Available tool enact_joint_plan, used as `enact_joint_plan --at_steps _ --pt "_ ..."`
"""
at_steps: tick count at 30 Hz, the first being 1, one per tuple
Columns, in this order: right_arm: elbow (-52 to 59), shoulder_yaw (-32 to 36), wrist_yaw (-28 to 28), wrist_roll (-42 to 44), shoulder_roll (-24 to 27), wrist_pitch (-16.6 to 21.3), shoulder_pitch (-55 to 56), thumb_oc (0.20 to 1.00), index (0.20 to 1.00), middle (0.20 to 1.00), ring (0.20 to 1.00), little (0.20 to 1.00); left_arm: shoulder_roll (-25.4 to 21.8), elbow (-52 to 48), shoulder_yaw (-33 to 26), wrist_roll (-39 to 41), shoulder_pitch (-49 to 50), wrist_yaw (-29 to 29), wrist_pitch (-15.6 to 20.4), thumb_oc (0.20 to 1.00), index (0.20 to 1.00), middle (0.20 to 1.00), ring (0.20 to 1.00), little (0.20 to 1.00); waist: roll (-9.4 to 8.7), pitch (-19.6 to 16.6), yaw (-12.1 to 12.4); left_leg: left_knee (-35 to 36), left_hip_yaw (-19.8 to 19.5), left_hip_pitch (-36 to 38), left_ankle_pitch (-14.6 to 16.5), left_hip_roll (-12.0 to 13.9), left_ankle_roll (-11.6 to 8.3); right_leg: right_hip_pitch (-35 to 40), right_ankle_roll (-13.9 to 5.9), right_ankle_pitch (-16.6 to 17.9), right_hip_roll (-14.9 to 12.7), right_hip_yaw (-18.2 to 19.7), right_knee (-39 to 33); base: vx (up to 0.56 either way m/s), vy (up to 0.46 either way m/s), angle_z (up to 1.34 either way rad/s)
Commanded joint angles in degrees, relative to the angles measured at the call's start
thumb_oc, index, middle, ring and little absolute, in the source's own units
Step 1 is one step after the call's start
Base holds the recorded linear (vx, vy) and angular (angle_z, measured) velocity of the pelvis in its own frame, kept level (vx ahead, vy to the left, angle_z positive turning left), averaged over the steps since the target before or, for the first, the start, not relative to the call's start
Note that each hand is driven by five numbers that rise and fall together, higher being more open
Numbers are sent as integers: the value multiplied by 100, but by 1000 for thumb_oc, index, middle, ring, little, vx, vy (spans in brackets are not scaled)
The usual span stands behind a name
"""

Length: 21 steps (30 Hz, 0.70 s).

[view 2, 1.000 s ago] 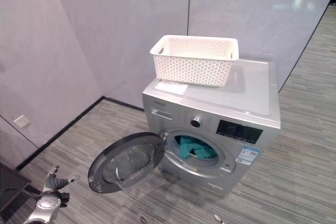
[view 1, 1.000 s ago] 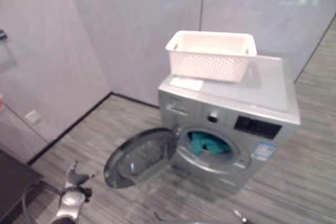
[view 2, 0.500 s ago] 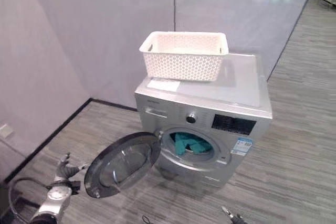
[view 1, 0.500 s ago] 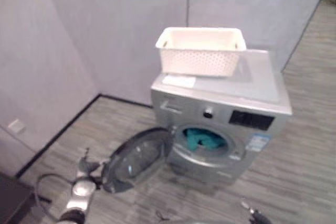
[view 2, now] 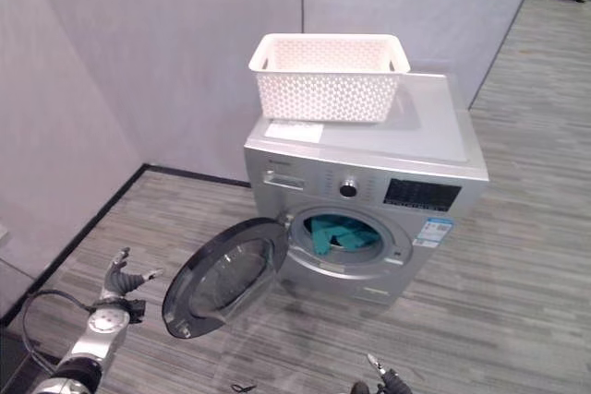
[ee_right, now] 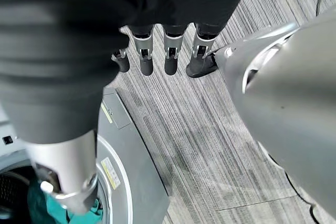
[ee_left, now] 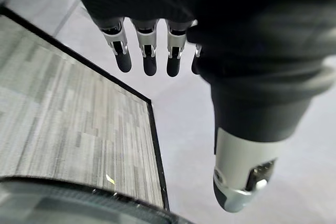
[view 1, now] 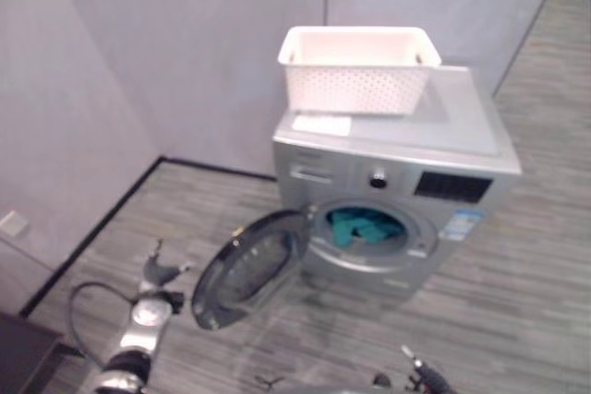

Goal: Grab the laundry basket,head to the washer,open it,put in the laundry and shut it.

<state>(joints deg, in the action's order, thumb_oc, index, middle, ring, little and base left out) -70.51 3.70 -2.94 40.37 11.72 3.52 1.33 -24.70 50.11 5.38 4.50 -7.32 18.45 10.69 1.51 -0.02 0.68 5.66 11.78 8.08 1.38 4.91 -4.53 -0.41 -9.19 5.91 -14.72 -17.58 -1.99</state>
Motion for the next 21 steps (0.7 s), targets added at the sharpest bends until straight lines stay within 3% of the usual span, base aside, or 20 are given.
enact_joint_plan --at_steps 1,6,13,17,21 --pt "56 -204 -112 -293 -22 87 -81 1000 1000 1000 1000 1000 -321 608 -9 -381 -583 71 91 1000 1000 1000 1000 1000 -206 -356 13 -490 -190 -325 321 -80 207 485 -275 -71 -289 -121 124 88 -109 -3" --pt "302 -392 -160 -389 72 101 52 1000 1000 1000 1000 1000 -677 1605 245 -731 -1276 105 -132 1000 1000 1000 1000 1000 -249 -437 -176 -222 -201 -238 158 7 135 515 -293 -38 -186 -227 21 44 -48 4" --pt "422 -418 -198 -544 394 132 96 1000 1000 1000 1000 1000 -1508 2528 1144 -1718 -2804 -70 -510 1000 1000 1000 1000 1000 -300 -447 -425 -66 -149 -255 64 142 49 418 -339 -22 -53 -211 -35 30 -5 4" --pt "588 -418 -203 -465 447 195 141 1000 1000 1000 1000 1000 -1848 2599 1487 -1919 -3436 -181 -561 1000 1000 1000 1000 1000 -462 -362 -490 -66 -108 -443 16 259 1 202 -353 -21 16 -172 -78 -5 -8 -2" --pt "736 -476 -200 -398 432 210 163 1000 1000 1000 1000 1000 -1869 2653 1637 -1771 -3761 -285 -551 1000 1000 1000 1000 1000 -621 -227 -512 -66 -89 -576 -8 324 -11 61 -331 -41 72 -113 -120 -25 -20 -10"
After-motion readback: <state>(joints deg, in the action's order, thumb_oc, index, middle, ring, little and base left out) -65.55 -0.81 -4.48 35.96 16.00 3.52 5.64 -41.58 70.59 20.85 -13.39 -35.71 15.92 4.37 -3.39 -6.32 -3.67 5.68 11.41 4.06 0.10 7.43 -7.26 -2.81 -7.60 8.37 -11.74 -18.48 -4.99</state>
